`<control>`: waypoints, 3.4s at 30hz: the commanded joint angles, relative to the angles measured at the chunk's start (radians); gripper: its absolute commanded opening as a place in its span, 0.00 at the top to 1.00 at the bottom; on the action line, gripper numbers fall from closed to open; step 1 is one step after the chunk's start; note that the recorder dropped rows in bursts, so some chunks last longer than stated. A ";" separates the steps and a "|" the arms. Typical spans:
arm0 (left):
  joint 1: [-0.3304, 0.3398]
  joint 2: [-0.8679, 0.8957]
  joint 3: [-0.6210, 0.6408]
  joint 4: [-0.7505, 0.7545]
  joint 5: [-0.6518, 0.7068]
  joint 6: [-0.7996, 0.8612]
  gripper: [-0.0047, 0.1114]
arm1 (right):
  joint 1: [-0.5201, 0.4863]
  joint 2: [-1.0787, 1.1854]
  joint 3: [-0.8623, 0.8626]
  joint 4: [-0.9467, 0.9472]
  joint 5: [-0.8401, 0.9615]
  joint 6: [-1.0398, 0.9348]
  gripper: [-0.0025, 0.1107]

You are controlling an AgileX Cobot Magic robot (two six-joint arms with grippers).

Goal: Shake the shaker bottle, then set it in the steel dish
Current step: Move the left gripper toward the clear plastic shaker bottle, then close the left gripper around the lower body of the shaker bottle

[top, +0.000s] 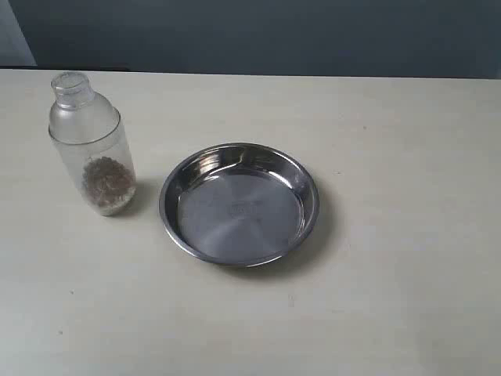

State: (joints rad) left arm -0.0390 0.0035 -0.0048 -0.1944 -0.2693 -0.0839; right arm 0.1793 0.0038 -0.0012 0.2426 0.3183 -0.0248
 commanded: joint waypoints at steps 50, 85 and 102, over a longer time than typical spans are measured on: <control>-0.001 0.702 0.005 0.340 -0.430 -0.139 0.23 | 0.002 -0.004 0.001 -0.004 -0.010 -0.001 0.98; -0.001 1.862 -0.254 0.287 -0.952 0.012 0.23 | 0.002 -0.004 0.001 -0.004 -0.010 -0.001 0.98; -0.001 1.962 -0.395 0.327 -0.952 0.017 0.23 | 0.002 -0.004 0.001 -0.004 -0.010 -0.001 0.98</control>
State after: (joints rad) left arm -0.0390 1.9525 -0.3808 0.1296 -1.2104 -0.0697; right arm 0.1793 0.0038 -0.0012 0.2426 0.3183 -0.0255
